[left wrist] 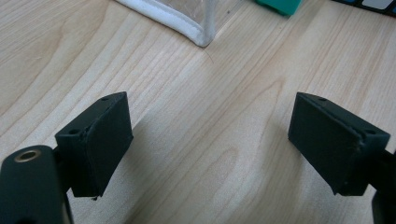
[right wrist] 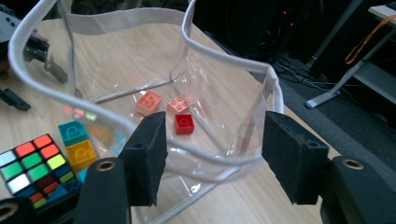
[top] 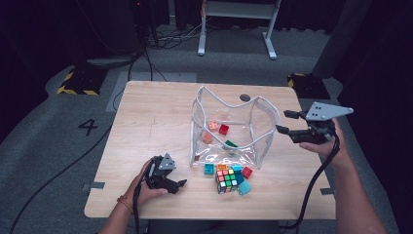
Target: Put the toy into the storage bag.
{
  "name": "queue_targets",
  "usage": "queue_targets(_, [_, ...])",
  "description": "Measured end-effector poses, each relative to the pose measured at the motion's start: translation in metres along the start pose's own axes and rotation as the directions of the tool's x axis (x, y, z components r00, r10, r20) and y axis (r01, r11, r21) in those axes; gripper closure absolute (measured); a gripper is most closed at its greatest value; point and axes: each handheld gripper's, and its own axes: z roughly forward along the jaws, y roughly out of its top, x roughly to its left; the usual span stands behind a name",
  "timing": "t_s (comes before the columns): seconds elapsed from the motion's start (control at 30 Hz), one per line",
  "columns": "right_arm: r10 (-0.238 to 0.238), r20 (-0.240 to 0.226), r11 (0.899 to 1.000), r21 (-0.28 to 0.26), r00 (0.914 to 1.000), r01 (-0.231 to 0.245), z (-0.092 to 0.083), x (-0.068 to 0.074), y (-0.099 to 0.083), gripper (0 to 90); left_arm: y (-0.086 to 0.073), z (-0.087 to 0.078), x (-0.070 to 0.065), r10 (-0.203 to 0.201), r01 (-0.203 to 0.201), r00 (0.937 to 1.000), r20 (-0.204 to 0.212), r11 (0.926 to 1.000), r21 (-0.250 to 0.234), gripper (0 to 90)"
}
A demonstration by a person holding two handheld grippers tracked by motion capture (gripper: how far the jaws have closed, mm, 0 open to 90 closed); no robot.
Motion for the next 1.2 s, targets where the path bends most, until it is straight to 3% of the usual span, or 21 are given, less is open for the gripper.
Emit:
queue_targets(0.1, [0.025,0.024,1.0,-0.015,0.9994,-0.025,-0.013,0.009,-0.019,41.4,0.0,0.0,0.0,-0.002,0.002,1.0,0.0,1.0,-0.002,13.7])
queue_targets(0.17, [0.029,0.023,0.999,-0.023,0.9993,-0.029,-0.016,0.012,-0.024,41.8,0.0,0.0,0.0,-0.002,0.002,1.0,0.0,1.0,-0.002,13.7])
queue_targets(0.2, [0.04,0.016,0.999,-0.027,0.9991,-0.039,-0.021,0.019,-0.035,42.4,0.0,0.0,0.0,-0.001,0.001,1.0,0.0,1.0,-0.002,13.7])
queue_targets(0.4, [0.05,-0.007,0.999,-0.017,0.9987,-0.05,-0.02,0.04,-0.06,43.9,0.0,0.0,0.0,-0.002,0.002,1.0,0.001,1.0,0.0,13.8])
queue_targets(0.57, [0.079,-0.087,0.997,0.027,0.993,-0.077,-0.002,0.067,-0.092,44.2,0.0,0.0,0.0,-0.005,0.005,1.0,0.0,1.0,0.002,13.8])
queue_targets(0.63, [0.083,-0.098,0.996,0.042,0.9917,-0.08,0.002,0.072,-0.097,44.3,0.0,-0.001,0.0,-0.002,0.002,1.0,-0.006,1.0,0.002,13.8])
queue_targets(0.67, [0.103,-0.135,0.994,0.049,0.9855,-0.097,0.01,0.082,-0.108,44.5,0.0,0.0,0.0,-0.004,0.004,1.0,-0.001,1.0,0.002,13.8])
queue_targets(0.7, [0.103,-0.135,0.994,0.049,0.9855,-0.097,0.01,0.082,-0.108,44.5,0.0,-0.001,0.0,-0.002,0.002,1.0,-0.006,1.0,0.003,13.8])
queue_targets(0.73, [0.127,-0.164,0.991,0.052,0.9783,-0.12,0.018,0.092,-0.118,45.1,0.0,0.0,0.0,-0.005,0.005,1.0,-0.002,1.0,0.003,13.8])
queue_targets(0.8, [0.124,-0.194,0.991,0.067,0.973,-0.113,0.025,0.103,-0.125,45.1,0.0,-0.001,0.0,-0.002,0.002,1.0,-0.006,1.0,0.003,13.8])
queue_targets(0.93, [0.144,-0.248,0.987,0.107,0.958,-0.121,0.041,0.122,-0.134,44.0,0.0,-0.001,0.0,-0.003,0.003,1.0,-0.005,1.0,0.002,13.8])
queue_targets(1.0, [0.132,-0.269,0.987,0.122,0.9541,-0.103,0.049,0.129,-0.135,42.8,0.0,0.0,0.0,-0.003,0.003,1.0,0.0,1.0,0.004,13.8])
queue_targets(1.13, [0.127,-0.284,0.985,0.148,0.9505,-0.087,0.062,0.139,-0.136,40.4,0.0,-0.001,0.0,-0.001,0.001,1.0,-0.005,1.0,0.004,13.8])
queue_targets(1.2, [0.124,-0.274,0.984,0.154,0.9536,-0.084,0.068,0.142,-0.136,39.4,0.0,0.0,0.0,-0.004,0.004,1.0,0.001,1.0,0.003,13.8])
